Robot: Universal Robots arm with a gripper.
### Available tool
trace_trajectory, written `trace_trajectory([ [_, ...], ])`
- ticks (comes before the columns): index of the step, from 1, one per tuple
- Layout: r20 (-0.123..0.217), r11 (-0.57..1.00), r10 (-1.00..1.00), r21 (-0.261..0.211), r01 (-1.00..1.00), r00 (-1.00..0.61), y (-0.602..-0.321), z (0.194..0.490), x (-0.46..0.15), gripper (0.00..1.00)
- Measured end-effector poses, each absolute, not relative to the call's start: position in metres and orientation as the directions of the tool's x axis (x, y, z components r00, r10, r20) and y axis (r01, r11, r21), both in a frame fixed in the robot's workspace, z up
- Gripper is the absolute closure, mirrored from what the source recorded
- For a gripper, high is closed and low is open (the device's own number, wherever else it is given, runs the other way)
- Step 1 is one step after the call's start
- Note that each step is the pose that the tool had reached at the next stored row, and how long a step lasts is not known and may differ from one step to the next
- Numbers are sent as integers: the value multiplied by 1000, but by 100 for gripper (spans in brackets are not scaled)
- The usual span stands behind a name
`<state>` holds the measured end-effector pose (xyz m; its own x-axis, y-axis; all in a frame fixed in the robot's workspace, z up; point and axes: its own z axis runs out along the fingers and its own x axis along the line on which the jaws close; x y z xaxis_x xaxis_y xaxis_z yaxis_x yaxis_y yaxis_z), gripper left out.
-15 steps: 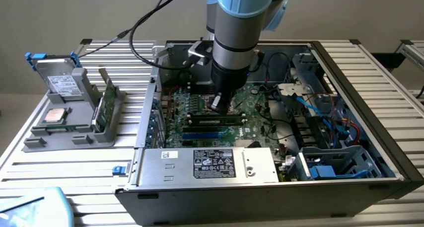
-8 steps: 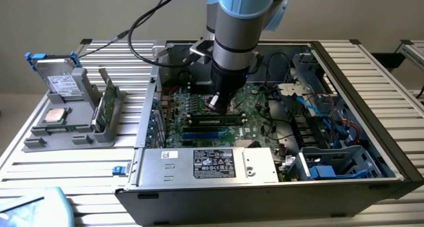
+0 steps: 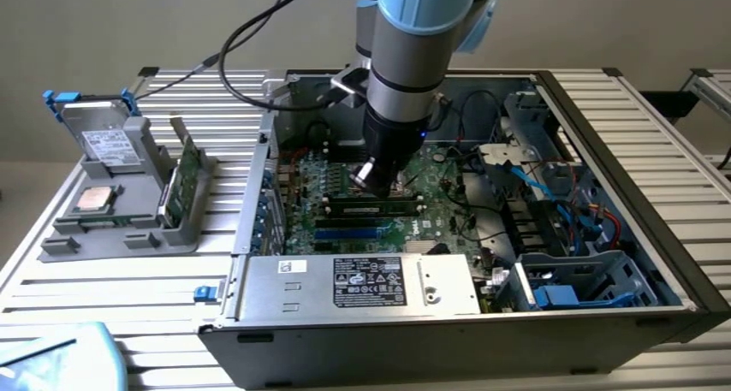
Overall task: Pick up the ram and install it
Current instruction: 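Press down the ram until it locks into place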
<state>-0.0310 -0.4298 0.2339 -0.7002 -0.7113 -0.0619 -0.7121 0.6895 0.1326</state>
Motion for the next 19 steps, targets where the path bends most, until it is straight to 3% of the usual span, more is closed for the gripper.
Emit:
trace_trajectory([
  [13,-37,768,-625,149,-623,-780,-430,234,-31,89],
  [19,-12,795,-598,123,-594,-802,-430,234,-31,89],
])
